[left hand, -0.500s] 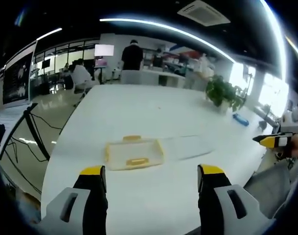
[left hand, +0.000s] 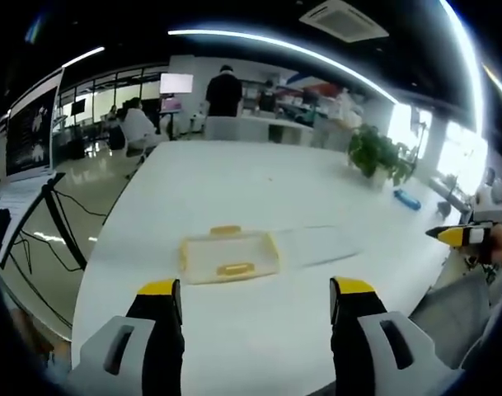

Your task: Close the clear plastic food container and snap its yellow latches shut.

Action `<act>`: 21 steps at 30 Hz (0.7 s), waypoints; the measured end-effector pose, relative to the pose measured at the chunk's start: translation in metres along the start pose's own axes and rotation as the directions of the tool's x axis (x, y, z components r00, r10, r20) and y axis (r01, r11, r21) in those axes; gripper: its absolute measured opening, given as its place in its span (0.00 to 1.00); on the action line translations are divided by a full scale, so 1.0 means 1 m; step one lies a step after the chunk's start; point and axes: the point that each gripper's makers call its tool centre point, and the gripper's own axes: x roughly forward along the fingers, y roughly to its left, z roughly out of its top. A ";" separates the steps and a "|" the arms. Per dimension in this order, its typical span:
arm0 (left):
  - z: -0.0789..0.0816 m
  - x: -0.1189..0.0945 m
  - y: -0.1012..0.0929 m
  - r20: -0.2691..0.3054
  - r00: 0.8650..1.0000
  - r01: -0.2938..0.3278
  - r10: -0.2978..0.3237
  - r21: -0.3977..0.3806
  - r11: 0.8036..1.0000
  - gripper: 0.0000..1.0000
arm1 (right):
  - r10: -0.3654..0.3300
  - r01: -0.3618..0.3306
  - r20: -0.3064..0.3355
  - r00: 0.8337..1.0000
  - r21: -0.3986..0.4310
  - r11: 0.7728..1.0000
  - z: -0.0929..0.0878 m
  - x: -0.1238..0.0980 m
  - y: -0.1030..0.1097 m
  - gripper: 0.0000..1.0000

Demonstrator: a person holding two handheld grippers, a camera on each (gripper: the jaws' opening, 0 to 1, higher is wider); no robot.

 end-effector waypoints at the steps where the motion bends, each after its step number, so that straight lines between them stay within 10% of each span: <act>1: 0.001 0.000 0.001 0.008 1.000 -0.006 0.006 -0.003 1.000 0.71 | 0.001 -0.001 0.000 1.000 0.004 1.000 -0.001 0.000 0.000 0.71; 21: -0.001 0.006 -0.008 -0.008 1.000 0.020 -0.020 0.010 1.000 0.73 | -0.008 0.008 0.004 1.000 0.003 1.000 -0.002 0.000 -0.003 0.70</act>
